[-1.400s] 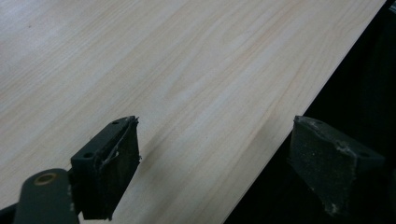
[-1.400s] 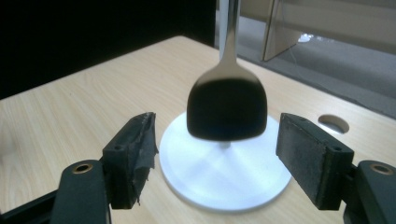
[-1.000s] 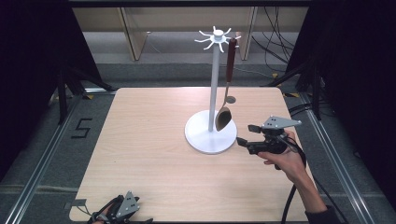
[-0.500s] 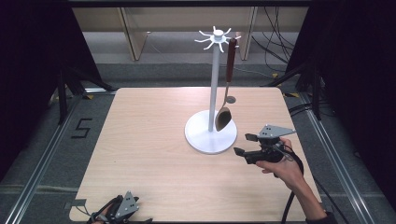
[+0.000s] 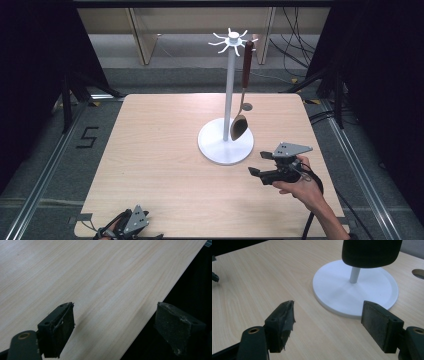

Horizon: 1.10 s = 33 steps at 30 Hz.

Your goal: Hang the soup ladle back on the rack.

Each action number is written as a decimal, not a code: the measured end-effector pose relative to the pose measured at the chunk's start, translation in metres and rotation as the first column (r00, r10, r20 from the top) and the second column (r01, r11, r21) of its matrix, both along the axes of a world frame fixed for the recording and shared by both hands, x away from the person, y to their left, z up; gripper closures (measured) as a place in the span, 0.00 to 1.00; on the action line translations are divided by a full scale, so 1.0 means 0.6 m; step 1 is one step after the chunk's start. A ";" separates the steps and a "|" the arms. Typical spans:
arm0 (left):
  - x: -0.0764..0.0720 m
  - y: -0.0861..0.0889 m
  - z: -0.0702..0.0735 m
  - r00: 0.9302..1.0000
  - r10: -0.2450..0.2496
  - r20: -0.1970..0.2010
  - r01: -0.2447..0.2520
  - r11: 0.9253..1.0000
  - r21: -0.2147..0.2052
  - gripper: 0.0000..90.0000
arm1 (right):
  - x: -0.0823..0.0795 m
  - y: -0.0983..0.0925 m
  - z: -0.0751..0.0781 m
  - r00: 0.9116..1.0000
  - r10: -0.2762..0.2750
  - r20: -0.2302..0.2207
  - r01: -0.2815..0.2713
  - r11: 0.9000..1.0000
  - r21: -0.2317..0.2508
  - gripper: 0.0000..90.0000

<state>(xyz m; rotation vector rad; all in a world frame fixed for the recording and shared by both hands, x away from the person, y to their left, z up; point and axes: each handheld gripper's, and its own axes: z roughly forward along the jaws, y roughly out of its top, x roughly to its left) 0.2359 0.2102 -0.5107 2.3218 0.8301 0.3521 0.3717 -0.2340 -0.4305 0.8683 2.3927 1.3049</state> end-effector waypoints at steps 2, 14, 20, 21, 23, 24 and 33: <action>0.000 0.000 0.000 1.000 0.000 0.000 0.000 1.000 0.000 0.17 | -0.004 0.001 -0.003 1.000 -0.004 -0.001 0.004 1.000 0.001 0.30; 0.000 0.000 -0.001 1.000 -0.002 -0.002 0.002 1.000 -0.001 0.17 | -0.015 -0.001 -0.017 1.000 0.003 -0.019 -0.003 1.000 -0.025 0.27; 0.000 -0.001 -0.001 1.000 -0.002 -0.002 0.002 1.000 -0.002 0.17 | -0.020 -0.005 -0.025 0.999 -0.015 -0.030 0.014 1.000 -0.026 0.25; 0.000 0.000 -0.001 1.000 -0.003 -0.002 0.003 1.000 0.000 0.17 | -0.022 -0.005 -0.025 0.999 -0.025 -0.039 0.024 0.999 -0.030 0.24; 0.000 0.000 -0.001 1.000 -0.002 -0.002 0.002 1.000 -0.001 0.17 | -0.026 -0.004 -0.028 0.998 -0.038 -0.054 0.037 0.999 -0.021 0.23; 0.000 0.000 0.000 1.000 -0.001 -0.001 0.001 1.000 0.000 0.17 | -0.024 -0.006 -0.029 0.999 -0.025 -0.039 0.024 0.999 -0.025 0.22; 0.000 0.000 -0.001 1.000 -0.003 -0.002 0.003 1.000 0.000 0.17 | -0.040 -0.012 -0.037 0.998 -0.040 -0.044 0.039 0.999 -0.025 0.22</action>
